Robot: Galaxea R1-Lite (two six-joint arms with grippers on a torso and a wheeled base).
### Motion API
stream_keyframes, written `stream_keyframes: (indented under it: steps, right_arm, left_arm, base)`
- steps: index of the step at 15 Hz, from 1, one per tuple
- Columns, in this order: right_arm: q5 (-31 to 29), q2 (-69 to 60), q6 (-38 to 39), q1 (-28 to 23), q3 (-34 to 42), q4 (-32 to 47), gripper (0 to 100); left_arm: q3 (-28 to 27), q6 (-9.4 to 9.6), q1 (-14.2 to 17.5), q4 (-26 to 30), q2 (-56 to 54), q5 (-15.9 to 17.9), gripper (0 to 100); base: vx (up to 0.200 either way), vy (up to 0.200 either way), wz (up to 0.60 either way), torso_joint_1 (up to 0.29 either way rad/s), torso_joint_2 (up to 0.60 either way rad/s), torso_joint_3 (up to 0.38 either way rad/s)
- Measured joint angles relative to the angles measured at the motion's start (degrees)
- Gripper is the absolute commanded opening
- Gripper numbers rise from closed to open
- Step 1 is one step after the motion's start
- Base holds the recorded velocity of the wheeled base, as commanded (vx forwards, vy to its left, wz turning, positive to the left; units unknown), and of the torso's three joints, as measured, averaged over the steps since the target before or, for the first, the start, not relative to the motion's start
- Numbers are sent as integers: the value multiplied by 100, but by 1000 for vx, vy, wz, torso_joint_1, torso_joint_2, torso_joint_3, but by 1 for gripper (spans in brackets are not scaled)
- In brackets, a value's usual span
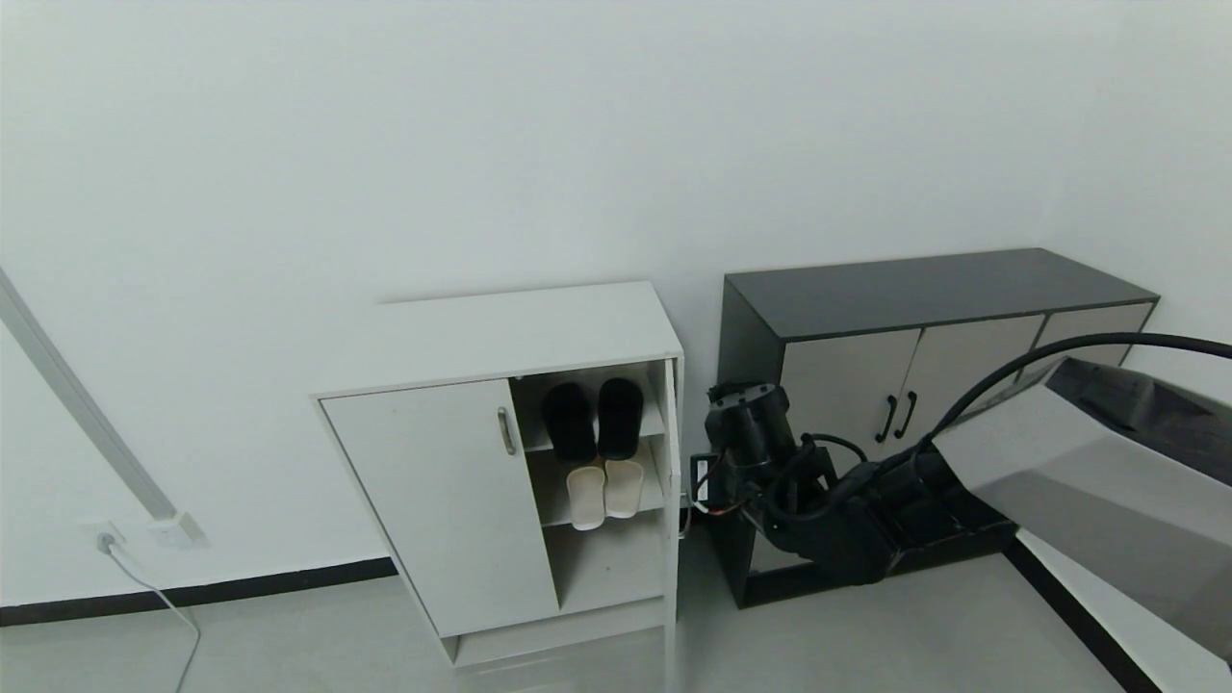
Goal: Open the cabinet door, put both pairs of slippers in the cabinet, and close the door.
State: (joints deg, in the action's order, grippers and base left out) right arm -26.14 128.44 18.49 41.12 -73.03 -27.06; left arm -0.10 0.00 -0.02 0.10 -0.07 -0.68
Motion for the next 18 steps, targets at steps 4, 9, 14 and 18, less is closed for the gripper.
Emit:
stream_keyframes:
  steps: [4, 9, 14, 18]
  right_arm:
    - [11, -77, -297, 4, 274, -364, 0]
    - [11, -94, -312, 28, 317, -364, 0]
    - [33, -99, -457, 37, 449, -578, 0]
    - [-9, -96, -612, -28, 474, -685, 0]
  left_arm:
    - [0, 0, 2, 0, 0, 0, 0]
    - [0, 0, 2, -2, 0, 6, 0]
    - [0, 0, 0, 0, 0, 2, 0]
    - [0, 0, 2, -2, 0, 0, 0]
  base:
    - [0, 0, 0, 0, 0, 0]
    - [0, 0, 600, 0, 3, 2]
    - [0, 0, 120, 0, 0, 0]
    - [0, 0, 0, 0, 0, 0]
